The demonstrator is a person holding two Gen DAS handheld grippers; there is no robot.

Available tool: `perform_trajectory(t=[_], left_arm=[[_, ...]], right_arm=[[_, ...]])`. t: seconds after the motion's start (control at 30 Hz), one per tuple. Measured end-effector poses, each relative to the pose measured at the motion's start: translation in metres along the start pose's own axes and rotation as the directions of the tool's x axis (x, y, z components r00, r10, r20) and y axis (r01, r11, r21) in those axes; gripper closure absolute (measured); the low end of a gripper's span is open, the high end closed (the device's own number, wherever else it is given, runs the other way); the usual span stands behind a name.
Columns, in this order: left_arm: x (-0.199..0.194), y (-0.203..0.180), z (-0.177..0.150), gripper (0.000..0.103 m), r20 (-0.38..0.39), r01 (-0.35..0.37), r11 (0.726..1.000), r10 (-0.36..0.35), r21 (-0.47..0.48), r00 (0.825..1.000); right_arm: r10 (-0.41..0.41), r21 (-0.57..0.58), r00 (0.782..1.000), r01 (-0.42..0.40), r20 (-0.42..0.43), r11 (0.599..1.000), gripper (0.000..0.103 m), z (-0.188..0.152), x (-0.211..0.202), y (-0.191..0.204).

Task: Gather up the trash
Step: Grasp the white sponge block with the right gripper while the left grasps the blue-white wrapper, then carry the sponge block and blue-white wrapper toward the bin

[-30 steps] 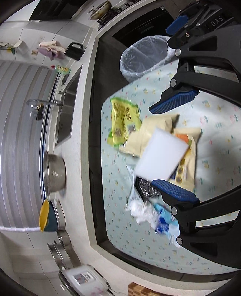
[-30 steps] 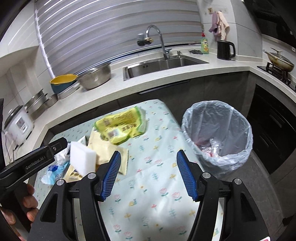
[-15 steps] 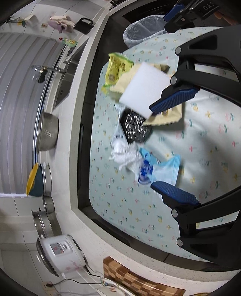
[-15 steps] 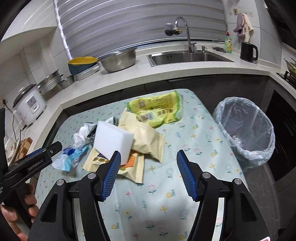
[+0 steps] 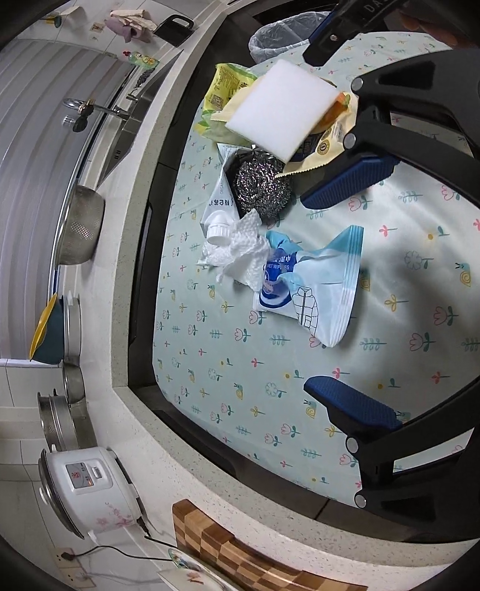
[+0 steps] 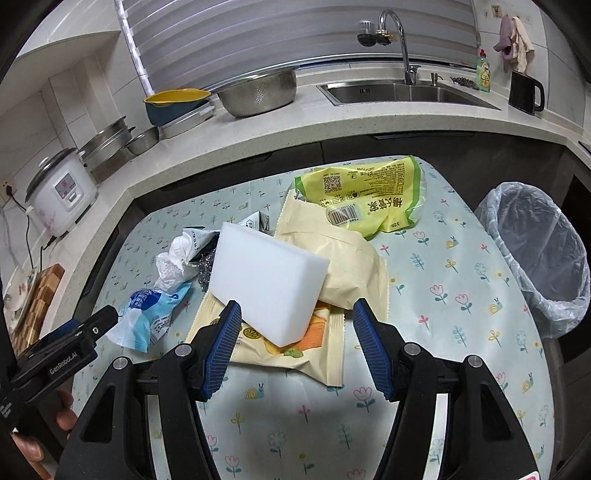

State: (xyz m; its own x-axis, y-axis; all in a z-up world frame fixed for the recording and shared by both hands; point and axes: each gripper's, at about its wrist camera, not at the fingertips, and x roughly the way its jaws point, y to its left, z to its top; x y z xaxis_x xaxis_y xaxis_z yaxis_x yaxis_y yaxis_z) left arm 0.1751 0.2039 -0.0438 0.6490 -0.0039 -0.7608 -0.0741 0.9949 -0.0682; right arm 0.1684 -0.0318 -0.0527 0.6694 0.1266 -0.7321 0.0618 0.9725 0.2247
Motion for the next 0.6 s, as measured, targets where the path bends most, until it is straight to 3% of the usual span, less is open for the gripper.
perform_trajectory(t=[0.4,0.6], left_arm=[[0.037,0.009,0.000,0.016,-0.066,0.032,0.999,-0.033,-0.024,0.997],[0.044,0.007,0.000,0.035,-0.089,0.044,0.999,-0.047,-0.027,0.995]], right_arm=[[0.026,0.045,0.998,-0.024,-0.049,0.999,0.039,0.003,0.038,-0.001],[0.032,0.041,0.998,-0.030,-0.054,0.999,0.040,0.002,0.045,0.003]])
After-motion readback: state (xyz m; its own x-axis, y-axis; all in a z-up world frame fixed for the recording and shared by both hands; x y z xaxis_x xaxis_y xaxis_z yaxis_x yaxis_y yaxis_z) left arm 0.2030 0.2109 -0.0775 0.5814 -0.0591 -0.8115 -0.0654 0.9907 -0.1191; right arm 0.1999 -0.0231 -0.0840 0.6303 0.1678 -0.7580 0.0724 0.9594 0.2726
